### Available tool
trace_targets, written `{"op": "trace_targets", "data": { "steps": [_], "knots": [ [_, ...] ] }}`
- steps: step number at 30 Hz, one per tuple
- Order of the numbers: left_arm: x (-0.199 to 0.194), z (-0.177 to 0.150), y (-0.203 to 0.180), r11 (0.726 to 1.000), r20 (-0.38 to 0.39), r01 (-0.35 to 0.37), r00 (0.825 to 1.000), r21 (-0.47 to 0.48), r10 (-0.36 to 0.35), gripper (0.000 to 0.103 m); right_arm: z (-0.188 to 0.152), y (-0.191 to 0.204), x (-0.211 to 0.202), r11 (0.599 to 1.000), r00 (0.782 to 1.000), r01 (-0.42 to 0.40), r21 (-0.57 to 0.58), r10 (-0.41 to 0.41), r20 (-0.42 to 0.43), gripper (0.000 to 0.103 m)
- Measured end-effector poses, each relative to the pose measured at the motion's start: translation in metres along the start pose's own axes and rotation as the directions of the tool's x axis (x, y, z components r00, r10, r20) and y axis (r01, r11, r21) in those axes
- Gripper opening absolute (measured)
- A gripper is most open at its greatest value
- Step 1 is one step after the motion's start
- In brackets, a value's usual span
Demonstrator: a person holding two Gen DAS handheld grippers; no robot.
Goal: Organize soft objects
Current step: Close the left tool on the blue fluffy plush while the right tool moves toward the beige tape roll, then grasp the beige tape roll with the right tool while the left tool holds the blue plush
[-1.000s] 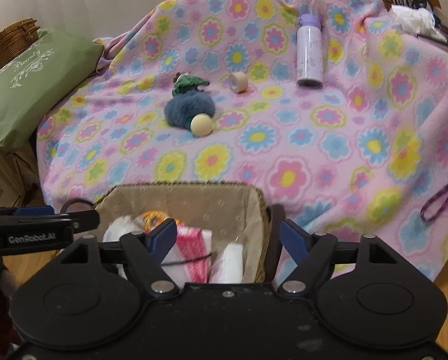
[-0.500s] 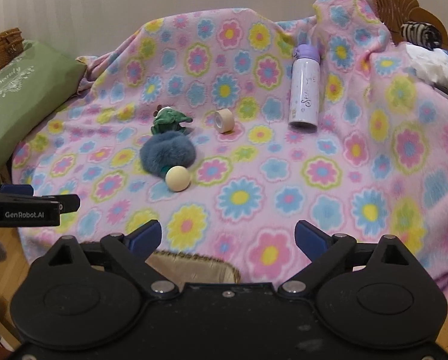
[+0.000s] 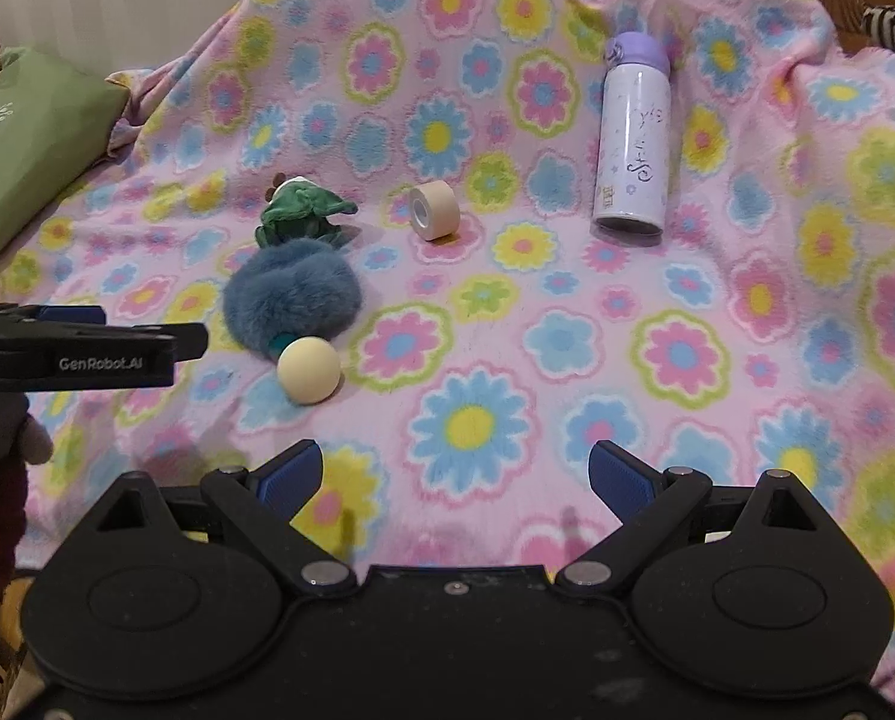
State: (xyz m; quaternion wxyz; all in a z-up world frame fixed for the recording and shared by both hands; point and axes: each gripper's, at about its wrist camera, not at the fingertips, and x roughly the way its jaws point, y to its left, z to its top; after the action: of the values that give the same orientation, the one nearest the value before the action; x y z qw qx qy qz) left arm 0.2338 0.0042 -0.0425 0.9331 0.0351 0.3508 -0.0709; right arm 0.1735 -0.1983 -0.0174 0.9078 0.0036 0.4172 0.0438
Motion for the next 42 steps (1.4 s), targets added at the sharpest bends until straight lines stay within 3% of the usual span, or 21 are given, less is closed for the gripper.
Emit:
{"op": "trace_targets", "data": {
  "steps": [4,11,17,29,42],
  "knots": [
    [0.015,0.012,-0.008,1.000,0.026,0.021,0.999,0.023,-0.021,0.096,0.007,-0.002,0.016,1.000,1.000,-0.004,0.017,0.004,-0.013,0.096],
    [0.051,0.029,-0.014,0.999,0.020,0.030,0.999,0.040,-0.030,0.096,0.013,-0.003,0.034,0.999,0.999,-0.022,0.033,0.023,-0.023,0.096],
    [0.082,0.032,-0.010,0.999,-0.028,0.053,0.998,-0.004,-0.053,0.097,0.016,-0.011,0.053,0.998,0.999,-0.018,0.058,0.020,-0.041,0.096],
    [0.117,0.027,0.000,0.993,-0.052,0.109,0.992,-0.046,-0.111,0.100,0.029,-0.024,0.086,0.995,0.999,0.011,0.098,-0.006,-0.051,0.096],
    [0.127,0.026,-0.005,0.997,-0.032,0.073,0.997,0.018,-0.073,0.101,0.062,-0.026,0.113,0.994,0.997,0.076,0.082,-0.079,0.028,0.096]
  ]
}}
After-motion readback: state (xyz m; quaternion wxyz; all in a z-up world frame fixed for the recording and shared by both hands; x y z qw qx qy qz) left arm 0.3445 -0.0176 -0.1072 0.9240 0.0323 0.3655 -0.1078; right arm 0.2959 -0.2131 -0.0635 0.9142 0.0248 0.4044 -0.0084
